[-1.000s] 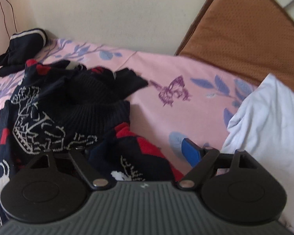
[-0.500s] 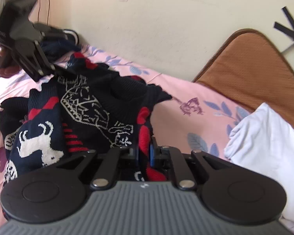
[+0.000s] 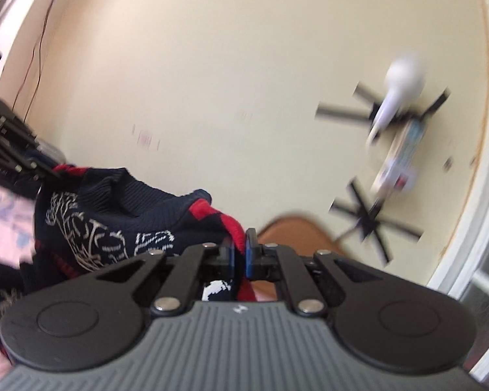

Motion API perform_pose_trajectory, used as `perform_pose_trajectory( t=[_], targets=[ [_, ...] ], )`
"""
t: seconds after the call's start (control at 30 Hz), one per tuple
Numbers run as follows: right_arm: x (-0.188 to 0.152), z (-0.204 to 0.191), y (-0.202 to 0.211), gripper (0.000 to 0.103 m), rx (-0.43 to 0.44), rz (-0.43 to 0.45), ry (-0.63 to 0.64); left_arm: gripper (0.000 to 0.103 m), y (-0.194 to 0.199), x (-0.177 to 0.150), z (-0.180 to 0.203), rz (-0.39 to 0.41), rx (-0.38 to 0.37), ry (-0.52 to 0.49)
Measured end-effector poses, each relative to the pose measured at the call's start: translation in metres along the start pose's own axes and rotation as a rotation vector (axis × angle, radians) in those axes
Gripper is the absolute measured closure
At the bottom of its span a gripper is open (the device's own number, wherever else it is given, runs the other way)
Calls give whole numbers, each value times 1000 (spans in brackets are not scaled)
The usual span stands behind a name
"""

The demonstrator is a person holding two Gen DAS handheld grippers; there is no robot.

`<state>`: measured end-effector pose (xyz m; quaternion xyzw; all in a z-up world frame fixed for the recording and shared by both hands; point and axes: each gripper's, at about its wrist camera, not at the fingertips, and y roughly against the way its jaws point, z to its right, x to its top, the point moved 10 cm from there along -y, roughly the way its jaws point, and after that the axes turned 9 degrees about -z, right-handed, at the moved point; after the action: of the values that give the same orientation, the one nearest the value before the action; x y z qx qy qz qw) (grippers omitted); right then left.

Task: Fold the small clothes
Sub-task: 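Lift the sweater with both grippers, raising it off the bed, then lay the sweater flat on the bed and open both grippers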

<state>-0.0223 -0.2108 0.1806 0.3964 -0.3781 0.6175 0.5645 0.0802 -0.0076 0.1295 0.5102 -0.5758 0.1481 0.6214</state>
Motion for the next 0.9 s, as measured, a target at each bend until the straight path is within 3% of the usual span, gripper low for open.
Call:
perform_pose_trajectory(
  t=[0.3,0.4,0.5,0.57,0.73,0.9],
  targets=[
    [154,33,134,95,-122,410,9,90,204,106,5,398,284,39],
    [194,55,155,95,-115,490,4,90,258,138,12,502,418,6],
    [224,65,166,95,-113,529,19,90,289,162,12,551,499,-12],
    [234,67,165,95,-99,513,21,90,293,173,10,547,525,-22],
    [224,51,156,95,-114,433,23,90,242,172,-2,446,537,-34],
    [188,40,77,95,-65,265,-27,90,151,143,-25,293,536,-13]
  ],
)
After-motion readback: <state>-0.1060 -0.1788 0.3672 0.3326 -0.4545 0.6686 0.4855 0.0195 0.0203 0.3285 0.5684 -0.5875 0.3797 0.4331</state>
